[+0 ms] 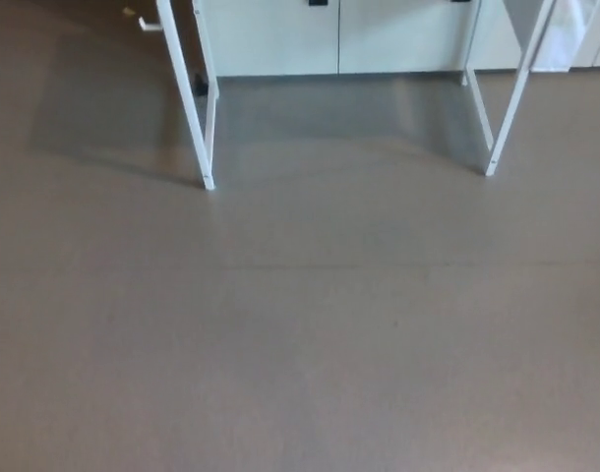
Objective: The robot walks towards a desk on which a file tray is kept in the middle and a toilet paper roll is kept on its right. The robot uses its right hand to hook on finger in the gap of the roll and grabs it, lifts it and places it on the tray.
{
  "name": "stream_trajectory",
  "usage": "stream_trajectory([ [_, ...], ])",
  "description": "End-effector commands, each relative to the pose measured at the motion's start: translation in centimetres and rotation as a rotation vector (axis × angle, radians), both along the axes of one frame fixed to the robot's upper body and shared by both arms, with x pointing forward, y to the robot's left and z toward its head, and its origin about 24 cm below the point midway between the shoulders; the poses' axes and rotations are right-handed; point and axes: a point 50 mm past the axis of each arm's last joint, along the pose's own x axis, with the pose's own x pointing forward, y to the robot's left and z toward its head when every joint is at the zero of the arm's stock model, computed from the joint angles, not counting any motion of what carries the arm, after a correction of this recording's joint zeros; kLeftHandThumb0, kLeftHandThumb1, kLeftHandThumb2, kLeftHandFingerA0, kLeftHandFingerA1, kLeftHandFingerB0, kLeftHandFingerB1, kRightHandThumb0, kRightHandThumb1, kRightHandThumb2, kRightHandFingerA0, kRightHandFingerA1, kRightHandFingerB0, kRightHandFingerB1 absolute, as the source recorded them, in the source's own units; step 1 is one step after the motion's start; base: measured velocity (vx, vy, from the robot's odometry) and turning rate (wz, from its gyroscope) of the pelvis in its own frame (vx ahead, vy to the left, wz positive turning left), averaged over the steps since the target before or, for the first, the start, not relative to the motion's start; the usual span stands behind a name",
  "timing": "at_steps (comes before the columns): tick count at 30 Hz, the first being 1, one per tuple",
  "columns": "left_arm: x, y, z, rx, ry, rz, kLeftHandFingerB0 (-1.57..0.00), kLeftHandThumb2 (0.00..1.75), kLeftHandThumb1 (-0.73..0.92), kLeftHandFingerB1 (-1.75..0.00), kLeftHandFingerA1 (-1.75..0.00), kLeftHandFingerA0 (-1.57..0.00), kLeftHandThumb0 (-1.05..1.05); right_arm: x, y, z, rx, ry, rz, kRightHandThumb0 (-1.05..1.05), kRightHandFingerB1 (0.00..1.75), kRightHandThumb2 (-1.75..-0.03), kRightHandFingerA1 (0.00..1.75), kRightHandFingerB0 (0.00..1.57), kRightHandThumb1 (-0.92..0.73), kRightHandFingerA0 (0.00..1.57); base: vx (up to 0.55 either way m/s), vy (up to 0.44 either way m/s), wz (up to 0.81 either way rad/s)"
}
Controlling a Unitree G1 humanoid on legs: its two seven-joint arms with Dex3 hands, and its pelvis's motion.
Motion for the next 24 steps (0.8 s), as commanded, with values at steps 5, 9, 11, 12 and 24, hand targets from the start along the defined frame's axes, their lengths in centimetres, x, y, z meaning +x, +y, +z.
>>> stream_trajectory([
  [5,0.18,0.15,0.21,0.015,-0.015,-0.019,0.00,1.19,0.51,-0.61,-0.63,-0.08,-0.62,0.25,-0.51,0.66,-0.014,-0.010,-0.002,-0.57,0.14,-0.76,0.35,0.00,-0.49,0.00,0.46,0.148,-0.35],
  [9,0.34,0.10,0.22,0.028,-0.005,-0.031,0.00,1.22,0.55,-0.61,-0.62,-0.07,-0.61,0.39,-0.31,0.91,-0.106,0.099,0.243,-0.82,0.30,-0.95,0.41,0.00,-0.56,0.00,0.48,0.162,-0.19],
  [11,0.30,0.13,0.21,0.020,-0.010,-0.014,0.00,1.22,0.56,-0.60,-0.62,-0.06,-0.60,0.35,-0.60,0.63,-0.047,0.017,0.052,-0.65,0.15,-0.77,0.37,0.00,-0.53,0.01,0.37,0.101,0.03],
  [12,0.36,0.15,0.25,0.017,-0.014,-0.013,0.00,1.21,0.55,-0.61,-0.63,-0.07,-0.61,0.36,-0.58,0.57,-0.033,-0.002,0.022,-0.57,0.16,-0.75,0.34,0.00,-0.49,0.00,0.39,0.034,0.07],
  [24,0.66,0.31,0.50,0.013,-0.033,-0.011,0.00,1.19,0.52,-0.61,-0.62,-0.06,-0.61,0.40,-0.23,0.21,-0.069,-0.026,0.002,-0.58,0.19,-0.78,0.40,0.00,-0.51,0.00,0.47,-0.143,0.18],
])
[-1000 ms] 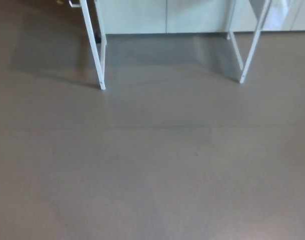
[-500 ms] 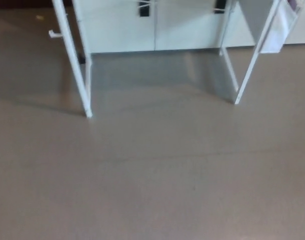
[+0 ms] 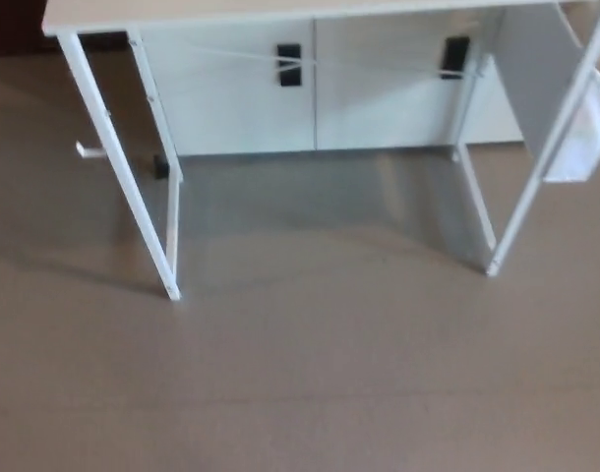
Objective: The robot walks towards a desk on which a file tray is kept in the middle and a toilet paper roll is kept on its right. The robot uses its right hand to hook on finger in the gap of the roll and grabs it, lifts it and places it on the tray.
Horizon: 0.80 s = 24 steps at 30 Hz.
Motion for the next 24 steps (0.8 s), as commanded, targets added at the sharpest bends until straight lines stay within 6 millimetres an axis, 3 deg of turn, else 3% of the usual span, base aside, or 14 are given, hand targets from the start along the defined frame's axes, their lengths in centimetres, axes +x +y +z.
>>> stream_trajectory([
  [1,-0.37,0.59,0.36,0.016,0.001,0.008,0.00,1.19,0.52,-0.61,-0.62,-0.06,-0.61,-0.53,-0.02,-0.13,0.020,-0.058,-0.061,-0.58,0.19,-0.78,0.40,0.00,-0.51,0.00,0.39,-0.107,0.00],
  [2,-0.41,0.62,0.37,0.016,0.002,0.005,0.00,1.20,0.52,-0.61,-0.63,-0.07,-0.61,-0.31,-0.14,0.02,-0.056,0.059,0.030,-0.68,0.16,-0.60,0.40,0.00,-0.66,0.06,0.38,-0.096,-0.05],
  [3,-0.41,0.62,0.38,0.014,0.002,0.005,0.00,1.19,0.52,-0.61,-0.63,-0.07,-0.61,-0.29,-0.19,0.15,-0.028,0.042,0.014,-0.72,0.25,-0.85,0.42,0.00,-0.41,0.00,0.38,-0.087,-0.13],
  [6,-0.34,0.76,0.53,0.011,-0.010,0.009,0.00,1.18,0.49,-0.61,-0.63,-0.06,-0.62,-0.42,-0.13,-0.05,0.030,0.001,-0.028,-0.68,0.10,-0.81,0.51,0.00,-0.51,0.09,0.38,-0.037,-0.19],
  [7,-0.32,0.75,0.57,0.014,-0.008,-0.009,-0.07,0.81,0.74,-0.75,-0.81,-0.20,-0.93,-0.31,-0.24,-0.05,0.031,0.019,-0.041,-0.66,0.13,-0.80,0.49,0.00,-0.49,0.07,0.39,0.127,-0.27],
  [8,-0.32,0.75,0.56,0.022,-0.005,-0.012,-0.01,1.17,0.47,-0.61,-0.63,-0.08,-0.60,-0.26,-0.30,0.11,-0.048,0.073,0.040,-0.76,0.21,-0.85,0.56,0.00,-0.44,0.19,0.38,0.157,-0.30],
  [9,-0.32,0.75,0.56,0.023,-0.005,-0.013,-0.01,1.17,0.47,-0.61,-0.63,-0.08,-0.60,-0.25,-0.30,0.12,-0.057,0.079,0.050,-0.76,0.21,-0.85,0.56,0.00,-0.44,0.19,0.48,0.173,-0.20],
  [10,-0.29,0.74,0.55,0.022,-0.002,-0.012,0.00,1.19,0.51,-0.60,-0.63,-0.08,-0.60,-0.52,-0.09,-0.32,0.149,-0.051,-0.125,-0.49,0.00,-0.60,0.16,0.00,-0.61,0.00,0.44,0.225,-0.13],
  [14,-0.32,0.76,0.56,0.010,-0.011,-0.002,0.00,1.17,0.48,-0.61,-0.63,-0.07,-0.62,-0.48,-0.06,-0.13,0.095,-0.060,-0.084,-0.51,0.11,-0.58,0.39,0.00,-0.60,0.01,0.39,0.212,-0.39],
  [15,-0.33,0.77,0.56,0.012,-0.009,-0.006,-0.07,0.81,0.73,-0.72,-0.80,-0.23,-0.93,-0.35,-0.26,-0.08,0.031,0.062,-0.011,-0.71,0.03,-0.59,0.46,0.00,-0.63,0.20,0.36,0.193,-0.02],
  [16,-0.31,0.77,0.56,0.010,-0.011,0.000,0.00,1.17,0.49,-0.61,-0.63,-0.07,-0.60,-0.41,-0.13,-0.13,0.011,0.001,-0.032,-0.61,0.20,-0.77,0.51,0.00,-0.48,0.07,0.35,0.188,0.01],
  [17,-0.28,0.76,0.58,0.010,-0.013,-0.002,-0.09,1.12,0.55,-0.67,-0.74,-0.22,-0.99,-0.48,-0.05,-0.25,0.040,-0.039,-0.085,-0.62,0.11,-0.78,0.38,0.00,-0.49,0.00,0.31,0.090,0.08],
  [19,-0.26,0.77,0.59,0.015,-0.009,-0.004,0.00,1.19,0.51,-0.61,-0.62,-0.07,-0.61,-0.23,-0.10,0.13,0.004,0.060,0.064,-0.65,0.00,-0.77,0.35,0.00,-0.56,0.01,0.17,0.047,0.01],
  [24,-0.56,0.91,0.60,0.018,-0.005,-0.003,0.00,1.18,0.49,-0.61,-0.63,-0.08,-0.61,-0.40,-0.07,0.16,0.083,0.016,-0.056,-0.64,0.04,-0.77,0.40,0.00,-0.50,0.01,0.13,-0.052,0.06],
])
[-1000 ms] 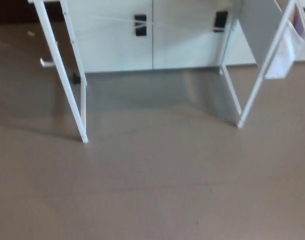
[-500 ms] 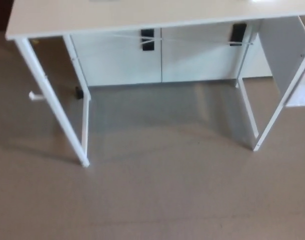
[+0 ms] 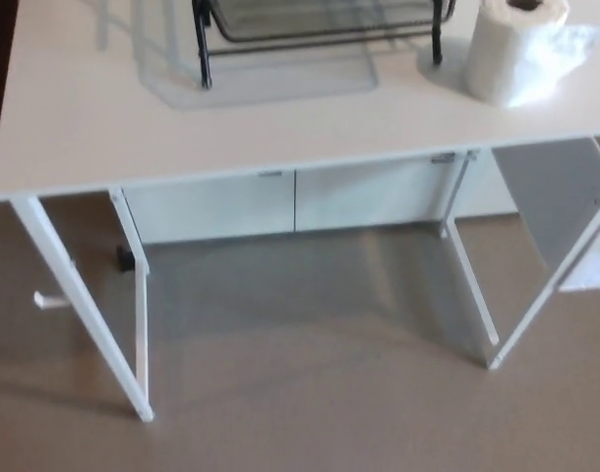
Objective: The robot walks towards a desk on which a file tray is kept in the middle and a toilet paper roll is kept on its right. The robot uses its right hand to hook on finger in the gap of the roll and grabs it, lifts it and places it on the tray.
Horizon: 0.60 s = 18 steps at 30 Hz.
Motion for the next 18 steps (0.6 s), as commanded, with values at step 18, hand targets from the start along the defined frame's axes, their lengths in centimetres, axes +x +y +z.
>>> stream_trajectory([
  [18,0.7,0.5,0.6,0.018,-0.022,0.000,0.00,1.18,0.50,-0.60,-0.62,-0.07,-0.62,0.7,-0.2,0.3,0.018,-0.020,-0.047,-0.58,0.01,-0.76,0.31,0.00,-0.53,0.00,0.30,0.025,-0.06],
])
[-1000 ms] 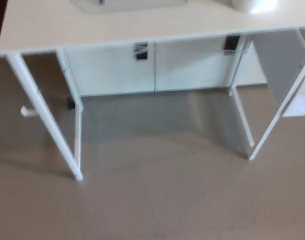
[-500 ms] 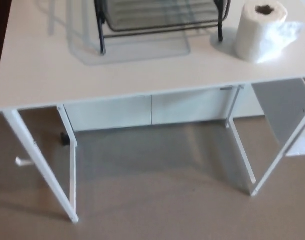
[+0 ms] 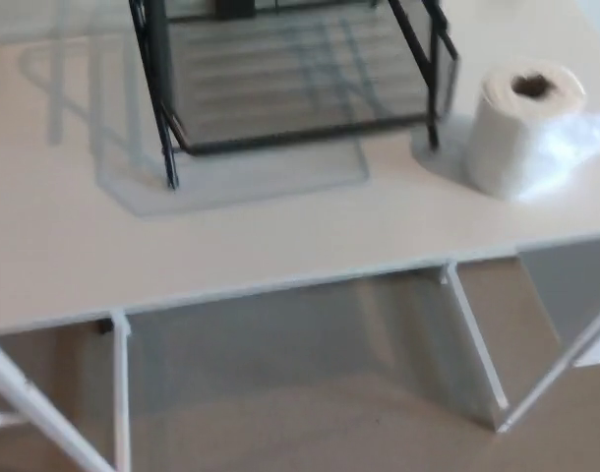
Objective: The robot walks towards a desk on which a file tray is kept in the middle and a toilet paper roll is kept on its right. The robot uses its right hand to hook on finger in the gap of the roll and grabs it, lifts it and places it on the tray.
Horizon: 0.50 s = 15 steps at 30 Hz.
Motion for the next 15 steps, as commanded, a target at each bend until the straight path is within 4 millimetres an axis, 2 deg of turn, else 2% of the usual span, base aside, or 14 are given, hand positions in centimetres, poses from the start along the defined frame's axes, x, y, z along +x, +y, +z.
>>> stream_trajectory([
  [1,0.35,0.47,0.54,0.019,-0.014,-0.005,0.00,1.18,0.50,-0.60,-0.62,-0.07,-0.62,0.57,-0.48,0.56,-0.041,0.021,0.002,-0.58,0.01,-0.76,0.31,0.00,-0.53,0.00,0.30,0.166,0.01],
  [2,0.32,0.48,0.54,0.014,-0.016,-0.002,0.00,1.17,0.49,-0.61,-0.62,-0.07,-0.62,0.60,-0.47,0.73,-0.115,0.036,0.048,-0.58,0.20,-0.58,0.46,0.00,-0.61,0.08,0.30,0.167,0.11],
  [3,0.28,0.49,0.55,0.005,-0.022,-0.002,0.00,1.18,0.50,-0.62,-0.63,-0.07,-0.63,0.62,-0.38,0.83,-0.136,0.039,0.054,-0.62,0.21,-0.81,0.53,0.00,-0.46,0.14,0.31,0.119,-0.01],
  [4,0.27,0.49,0.55,0.006,-0.022,-0.001,0.00,1.18,0.50,-0.61,-0.62,-0.06,-0.62,0.59,-0.32,0.83,-0.126,0.029,0.045,-0.60,0.14,-0.76,0.52,0.00,-0.50,0.14,0.27,0.083,0.11],
  [5,0.25,0.50,0.54,0.007,-0.020,-0.001,0.00,1.18,0.50,-0.61,-0.63,-0.06,-0.61,0.64,-0.27,1.02,-0.140,0.053,0.072,-0.63,0.14,-0.58,0.47,0.00,-0.62,0.24,0.22,0.075,0.07],
  [6,0.25,0.50,0.54,0.007,-0.020,-0.002,0.00,1.18,0.50,-0.61,-0.63,-0.06,-0.61,0.69,-0.25,1.11,-0.154,0.070,0.088,-0.63,0.14,-0.58,0.47,0.00,-0.62,0.24,0.22,0.030,0.08],
  [7,0.31,0.49,0.55,0.012,-0.019,-0.001,0.00,1.18,0.49,-0.61,-0.63,-0.07,-0.63,0.55,-0.36,1.02,-0.097,0.018,0.031,-0.63,0.10,-0.76,0.43,0.00,-0.46,0.01,0.27,-0.033,0.12],
  [8,0.33,0.48,0.55,0.014,-0.019,0.000,0.00,1.18,0.49,-0.61,-0.63,-0.07,-0.63,0.49,-0.39,0.98,-0.073,-0.004,0.007,-0.63,0.10,-0.76,0.43,0.00,-0.46,0.01,0.27,-0.052,0.13],
  [9,0.18,0.53,0.52,0.016,-0.012,0.004,0.00,1.18,0.50,-0.60,-0.62,-0.07,-0.61,0.56,-0.55,1.02,-0.124,0.061,0.042,-0.68,0.13,-0.58,0.47,0.00,-0.61,0.24,0.29,-0.054,0.19],
  [10,0.15,0.54,0.53,0.018,-0.006,-0.006,0.00,1.19,0.51,-0.60,-0.63,-0.08,-0.62,0.57,-0.68,0.99,-0.137,0.066,0.033,-0.63,0.10,-0.77,0.52,0.00,-0.50,0.14,0.19,-0.048,0.27],
  [12,0.14,0.56,0.53,0.019,-0.004,-0.003,0.00,1.18,0.50,-0.60,-0.62,-0.07,-0.62,0.57,-0.71,0.94,-0.140,0.053,0.004,-0.61,0.13,-0.76,0.50,0.00,-0.48,0.11,0.29,-0.142,0.36],
  [13,0.07,0.57,0.51,0.021,-0.003,-0.002,0.00,1.18,0.50,-0.60,-0.62,-0.07,-0.61,0.56,-0.77,1.01,-0.075,0.007,-0.073,-0.54,0.10,-0.77,0.41,0.00,-0.45,0.00,0.35,-0.218,-0.57],
  [14,0.08,0.58,0.54,0.008,-0.021,0.011,0.00,1.18,0.50,-0.61,-0.63,-0.07,-0.61,0.54,-0.90,1.02,-0.030,-0.001,-0.108,-0.56,0.00,-0.79,0.34,0.00,-0.53,0.00,0.32,-0.213,0.70],
  [15,0.03,0.62,0.55,0.007,-0.024,0.019,0.00,1.18,0.50,-0.61,-0.62,-0.06,-0.61,0.58,-0.94,1.13,-0.034,-0.010,-0.122,-0.59,0.00,-0.80,0.23,0.00,-0.53,0.00,0.30,-0.211,0.44],
])
